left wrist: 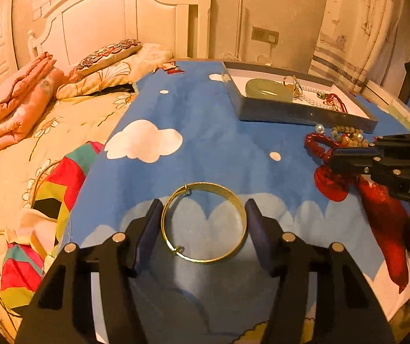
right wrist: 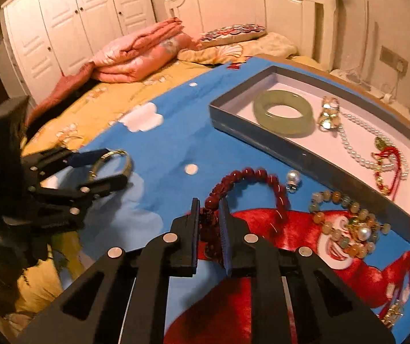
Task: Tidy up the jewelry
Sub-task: 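Grasp the gold bangle with the left tool while the right tool grasps the dark red bead bracelet, then carry the gold bangle and red bead bracelet into the tray and release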
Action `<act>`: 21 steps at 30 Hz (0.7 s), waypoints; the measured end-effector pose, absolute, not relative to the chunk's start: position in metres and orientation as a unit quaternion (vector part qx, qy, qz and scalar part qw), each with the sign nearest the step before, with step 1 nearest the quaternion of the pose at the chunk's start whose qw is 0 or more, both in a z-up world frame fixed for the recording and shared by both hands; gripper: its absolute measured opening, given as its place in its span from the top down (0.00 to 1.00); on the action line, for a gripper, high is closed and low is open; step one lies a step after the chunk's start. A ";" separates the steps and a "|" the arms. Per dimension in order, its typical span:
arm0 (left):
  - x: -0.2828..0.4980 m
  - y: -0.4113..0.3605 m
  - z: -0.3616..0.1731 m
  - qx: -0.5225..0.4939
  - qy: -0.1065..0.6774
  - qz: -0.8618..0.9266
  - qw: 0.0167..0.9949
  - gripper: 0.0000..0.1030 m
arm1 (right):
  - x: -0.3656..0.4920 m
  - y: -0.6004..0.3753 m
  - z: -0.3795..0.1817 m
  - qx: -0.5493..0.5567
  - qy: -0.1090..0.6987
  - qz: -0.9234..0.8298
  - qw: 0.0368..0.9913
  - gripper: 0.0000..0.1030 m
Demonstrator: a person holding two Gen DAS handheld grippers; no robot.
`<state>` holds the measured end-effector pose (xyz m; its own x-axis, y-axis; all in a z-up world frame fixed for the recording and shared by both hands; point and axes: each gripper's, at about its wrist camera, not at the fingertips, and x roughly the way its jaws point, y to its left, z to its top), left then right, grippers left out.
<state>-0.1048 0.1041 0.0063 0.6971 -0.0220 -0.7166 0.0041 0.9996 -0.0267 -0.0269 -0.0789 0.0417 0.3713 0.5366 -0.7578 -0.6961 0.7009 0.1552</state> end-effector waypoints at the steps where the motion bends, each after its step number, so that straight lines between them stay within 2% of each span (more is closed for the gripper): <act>1: -0.106 0.104 0.006 -0.011 0.390 -0.007 0.921 0.44 | -0.027 -0.080 0.042 -0.094 0.419 0.376 0.821 0.83; 7: -0.108 0.101 0.005 -0.001 0.390 -0.002 0.921 0.44 | -0.024 -0.066 0.032 -0.136 0.437 0.369 0.809 0.82; 12: -0.110 0.104 0.005 -0.015 0.385 -0.002 0.923 0.44 | -0.034 -0.063 0.030 -0.153 0.415 0.366 0.819 0.84; 16: -0.117 0.114 0.010 -0.073 0.376 -0.027 0.923 0.44 | -0.034 -0.085 0.039 -0.058 0.418 0.403 0.812 0.84; 21: -0.119 0.110 0.014 -0.073 0.374 -0.029 0.924 0.44 | -0.026 -0.112 0.059 0.046 0.414 0.432 0.800 0.84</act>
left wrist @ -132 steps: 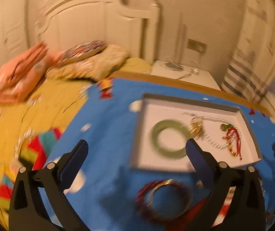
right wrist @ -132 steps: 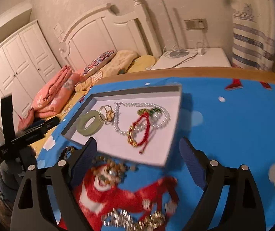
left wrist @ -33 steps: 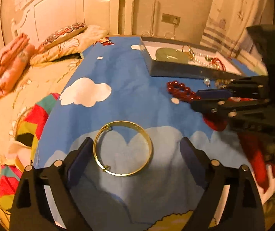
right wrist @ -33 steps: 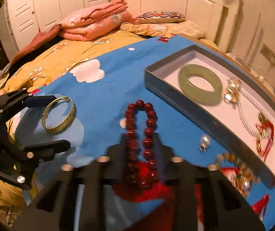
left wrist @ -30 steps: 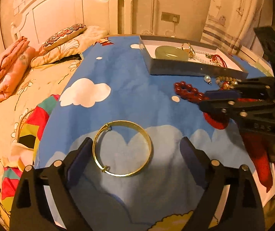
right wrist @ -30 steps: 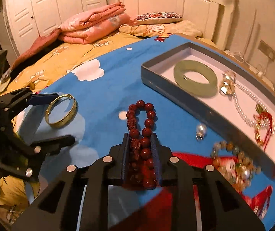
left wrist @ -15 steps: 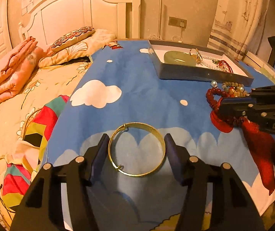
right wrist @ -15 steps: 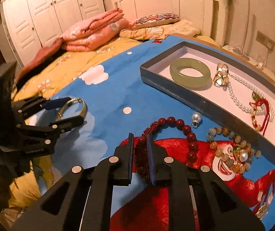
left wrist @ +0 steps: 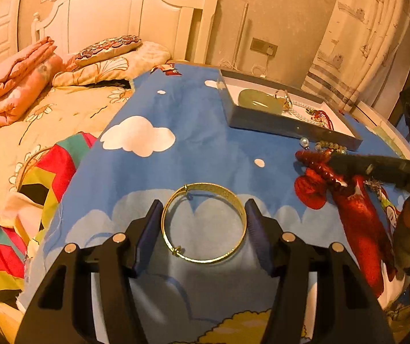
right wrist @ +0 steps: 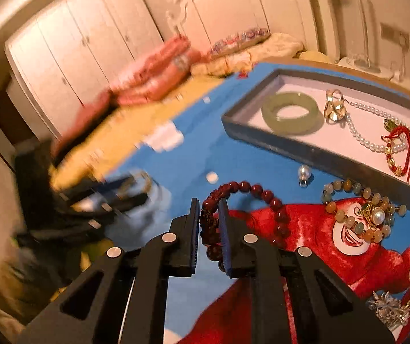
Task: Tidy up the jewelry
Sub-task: 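Carry the gold bangle and red bead bracelet into the tray and release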
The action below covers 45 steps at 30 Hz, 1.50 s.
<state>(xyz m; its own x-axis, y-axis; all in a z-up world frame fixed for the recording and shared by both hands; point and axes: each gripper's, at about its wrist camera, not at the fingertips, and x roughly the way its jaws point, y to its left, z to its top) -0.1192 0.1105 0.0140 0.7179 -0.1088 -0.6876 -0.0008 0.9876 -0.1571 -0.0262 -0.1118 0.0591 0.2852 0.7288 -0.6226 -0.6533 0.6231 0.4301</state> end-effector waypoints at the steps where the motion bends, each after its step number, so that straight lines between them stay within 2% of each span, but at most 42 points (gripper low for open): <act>1: -0.120 0.109 0.016 -0.072 0.372 -0.030 0.925 0.44 | -0.024 -0.118 0.063 0.069 0.413 0.437 0.796 0.84; 9: -0.118 0.094 0.029 -0.064 0.363 -0.041 0.929 0.44 | -0.015 -0.152 0.076 0.201 0.404 0.463 0.763 0.84; 27: -0.071 0.031 0.061 -0.019 0.346 -0.110 0.932 0.44 | -0.007 -0.213 0.100 0.218 0.357 0.419 0.806 0.84; 45: 0.062 0.009 0.069 -0.010 0.376 -0.126 0.918 0.44 | 0.064 -0.233 0.099 0.192 0.348 0.354 0.847 0.84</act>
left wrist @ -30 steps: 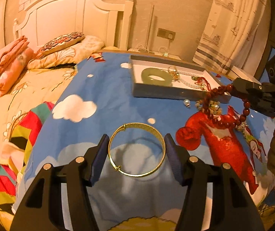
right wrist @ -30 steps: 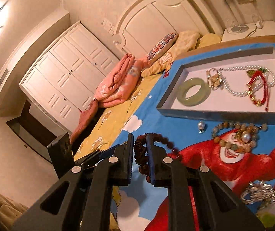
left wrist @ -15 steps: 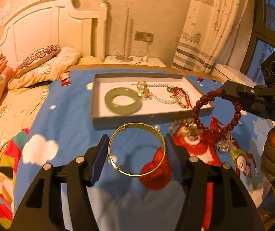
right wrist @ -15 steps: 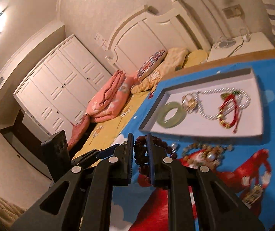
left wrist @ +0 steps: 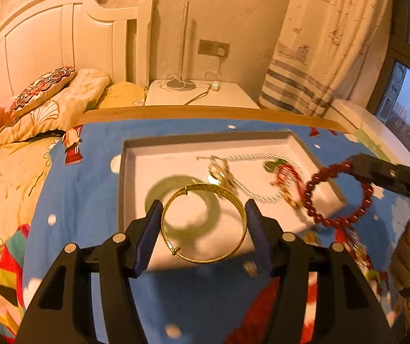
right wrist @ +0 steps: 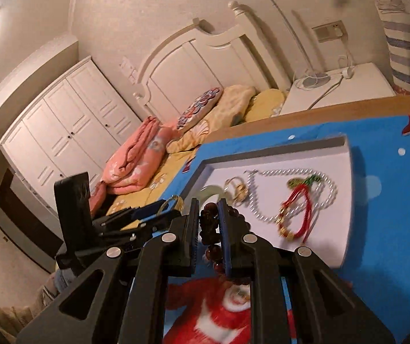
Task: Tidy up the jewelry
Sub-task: 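Carry the gold bangle and red bead bracelet into the tray and release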
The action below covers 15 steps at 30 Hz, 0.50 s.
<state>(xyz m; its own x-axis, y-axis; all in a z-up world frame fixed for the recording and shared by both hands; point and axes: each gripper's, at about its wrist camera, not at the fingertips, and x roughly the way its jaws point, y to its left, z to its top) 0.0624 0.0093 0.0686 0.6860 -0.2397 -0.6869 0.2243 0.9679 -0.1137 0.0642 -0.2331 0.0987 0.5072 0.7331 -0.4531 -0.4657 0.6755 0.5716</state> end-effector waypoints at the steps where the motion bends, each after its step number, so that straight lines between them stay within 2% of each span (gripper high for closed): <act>1: 0.074 0.009 0.067 -0.008 0.380 -0.122 0.917 0.44 | 0.069 -0.232 0.098 0.191 0.349 0.351 0.848 0.84; 15: 0.171 0.023 0.047 -0.037 0.415 -0.068 0.906 0.43 | 0.106 -0.203 0.095 0.125 0.335 0.309 0.881 0.83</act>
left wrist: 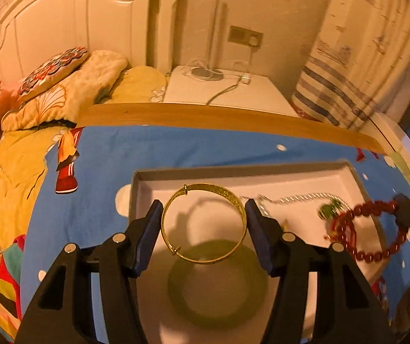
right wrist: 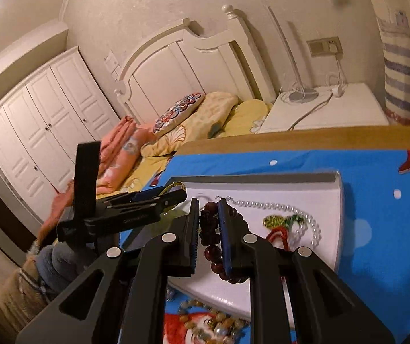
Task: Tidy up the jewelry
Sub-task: 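Carry the gold bangle and red bead bracelet into the tray and release, then move the right tool to the silver brooch and grasp it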
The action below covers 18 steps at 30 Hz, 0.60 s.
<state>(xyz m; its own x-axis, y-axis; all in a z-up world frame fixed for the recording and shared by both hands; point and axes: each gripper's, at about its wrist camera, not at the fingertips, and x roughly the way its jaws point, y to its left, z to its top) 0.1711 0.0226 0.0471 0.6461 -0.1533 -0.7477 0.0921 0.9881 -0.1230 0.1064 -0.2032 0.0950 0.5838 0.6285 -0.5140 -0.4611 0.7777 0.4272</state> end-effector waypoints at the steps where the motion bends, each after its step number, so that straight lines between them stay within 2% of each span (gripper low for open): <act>1: 0.173 0.024 0.046 -0.040 0.416 -0.064 0.906 0.43 | 0.107 -0.200 0.095 0.119 0.334 0.308 0.883 0.83; 5: 0.167 0.024 0.053 -0.035 0.404 -0.056 0.912 0.22 | 0.109 -0.198 0.101 0.134 0.347 0.331 0.867 0.83; 9: 0.140 0.020 0.069 -0.008 0.382 -0.051 0.923 0.18 | 0.095 -0.218 0.127 0.133 0.315 0.325 0.882 0.83; 11: 0.121 0.021 0.079 -0.002 0.366 -0.046 0.929 0.12 | 0.084 -0.235 0.139 0.136 0.303 0.319 0.888 0.83; 13: 0.095 0.022 0.088 -0.004 0.352 -0.044 0.935 0.11 | 0.069 -0.252 0.149 0.136 0.290 0.310 0.895 0.80; 17: 0.043 0.020 0.093 -0.022 0.334 -0.050 0.941 0.06 | 0.030 -0.292 0.152 0.127 0.273 0.285 0.910 0.66; 18: 0.031 0.018 0.091 -0.024 0.333 -0.052 0.941 0.06 | 0.017 -0.304 0.147 0.118 0.278 0.264 0.916 0.65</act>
